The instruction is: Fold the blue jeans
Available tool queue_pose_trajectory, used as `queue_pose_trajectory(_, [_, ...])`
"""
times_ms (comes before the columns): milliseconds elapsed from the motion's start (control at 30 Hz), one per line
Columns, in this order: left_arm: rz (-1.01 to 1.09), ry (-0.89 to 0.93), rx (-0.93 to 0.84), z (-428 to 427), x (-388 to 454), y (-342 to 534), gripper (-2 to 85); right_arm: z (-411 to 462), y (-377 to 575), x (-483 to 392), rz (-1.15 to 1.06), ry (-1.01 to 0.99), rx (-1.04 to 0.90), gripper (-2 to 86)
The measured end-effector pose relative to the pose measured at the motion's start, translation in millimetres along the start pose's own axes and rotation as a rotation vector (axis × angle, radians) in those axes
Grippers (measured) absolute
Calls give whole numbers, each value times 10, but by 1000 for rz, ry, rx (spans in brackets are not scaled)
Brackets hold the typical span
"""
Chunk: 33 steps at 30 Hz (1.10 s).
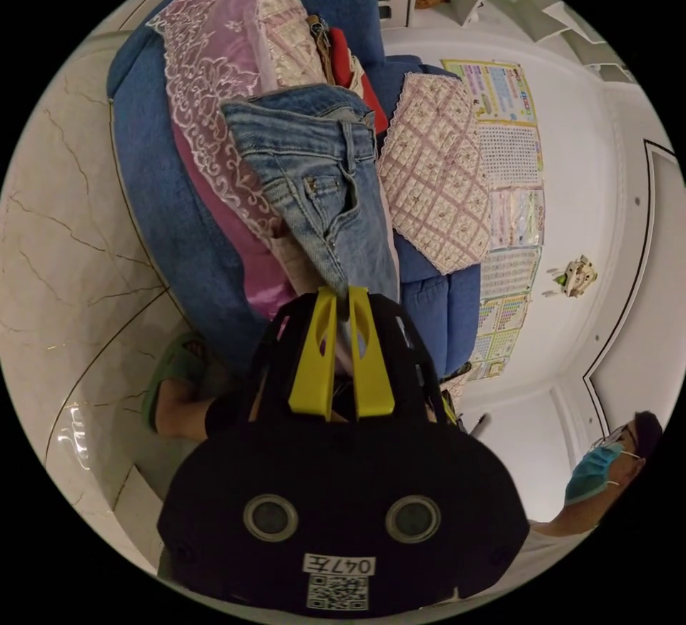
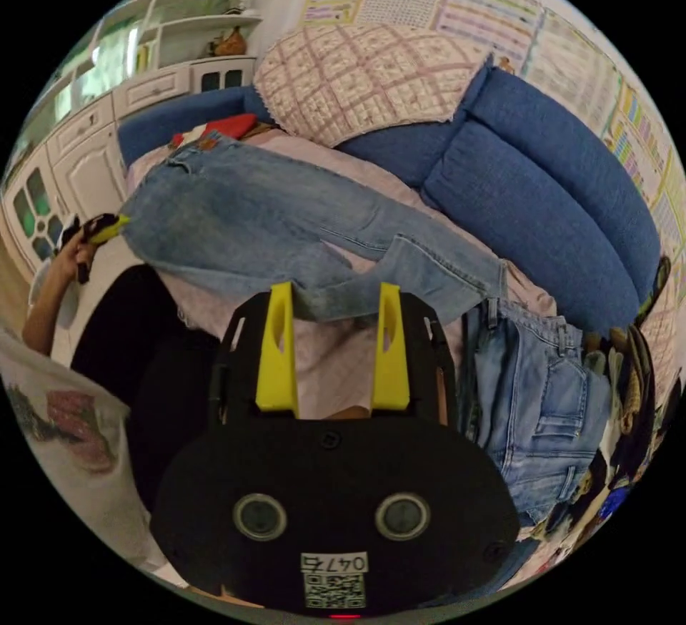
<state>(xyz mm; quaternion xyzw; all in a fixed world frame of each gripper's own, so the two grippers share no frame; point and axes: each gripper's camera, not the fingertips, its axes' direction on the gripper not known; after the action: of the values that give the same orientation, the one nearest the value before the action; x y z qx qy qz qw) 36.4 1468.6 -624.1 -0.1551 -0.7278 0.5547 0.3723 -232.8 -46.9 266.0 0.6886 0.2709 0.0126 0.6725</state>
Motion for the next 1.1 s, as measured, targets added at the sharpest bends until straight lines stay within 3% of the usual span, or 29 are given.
queue_pose_trajectory(133, [5, 34, -2, -272, -67, -74, -4, 362, -353, 315, -47, -258, -148, 88])
queue_pose_trajectory(300, [43, 22, -30, -532, -157, -185, -5, 365, -270, 588, -147, -506, -67, 42])
queue_pose_trajectory(433, [26, 23, -15, -628, -317, -233, -5, 835, -269, 844, 178, -120, -37, 33])
queue_pose_trajectory(533, [8, 45, 3, -710, -412, -230, -5, 1473, -272, 724, 193, 134, -205, 48])
queue_pose_trajectory(633, [16, 35, -4, -828, -455, -217, -5, 1953, -179, 559, 142, 189, -321, 63])
queue_pose_trajectory(867, [51, 15, -3, -976, -455, -213, -5, 1979, 109, 674, 158, 167, -300, -1])
queue_pose_trajectory(1000, [114, -12, 14, -1018, -329, -203, -5, 1447, 42, 876, 163, 251, -102, -2])
queue_pose_trajectory(1100, [188, -79, 4, -1064, -191, -211, -4, 575, 298, 1140, 309, 176, 253, -2])
